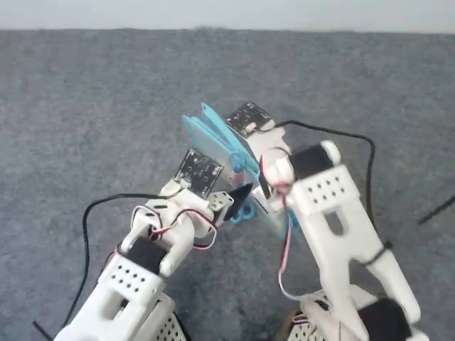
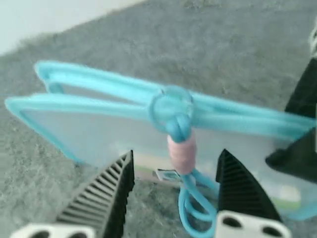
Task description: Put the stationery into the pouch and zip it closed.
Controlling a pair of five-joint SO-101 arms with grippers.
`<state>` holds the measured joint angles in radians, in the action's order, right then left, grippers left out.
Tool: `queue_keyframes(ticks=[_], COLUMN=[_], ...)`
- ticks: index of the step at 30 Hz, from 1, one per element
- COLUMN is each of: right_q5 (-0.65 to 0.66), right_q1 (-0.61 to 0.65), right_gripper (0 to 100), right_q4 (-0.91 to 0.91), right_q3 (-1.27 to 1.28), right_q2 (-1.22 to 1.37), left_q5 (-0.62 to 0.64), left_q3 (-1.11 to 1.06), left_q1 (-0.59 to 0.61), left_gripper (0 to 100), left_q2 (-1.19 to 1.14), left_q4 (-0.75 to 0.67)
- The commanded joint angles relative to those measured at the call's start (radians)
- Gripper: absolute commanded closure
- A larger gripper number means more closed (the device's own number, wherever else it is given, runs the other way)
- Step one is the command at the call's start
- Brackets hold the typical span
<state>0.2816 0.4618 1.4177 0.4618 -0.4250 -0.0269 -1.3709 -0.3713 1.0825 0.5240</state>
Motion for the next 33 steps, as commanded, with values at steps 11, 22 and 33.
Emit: queue_keyframes(ticks=[11,22,33], right_q5=[-0.018,-0.018,-0.028], right_q1=[0.008,0.010,0.010], right_gripper=[99.1,98.8,80.9], right_q4=[-0.321,-0.374,-0.383], right_q3=[0.402,0.572,0.628], right_q2=[-0.380,-0.624,-0.773], left_q5=[-0.017,-0.017,-0.017], left_q3=[0.067,0.065,0.065], left_q1=[-0.006,-0.003,-0.003], left_gripper=[74,74,74], left_q2=[-0.143,-0.147,-0.147], left_q4=[-0.048,-0.048,-0.044])
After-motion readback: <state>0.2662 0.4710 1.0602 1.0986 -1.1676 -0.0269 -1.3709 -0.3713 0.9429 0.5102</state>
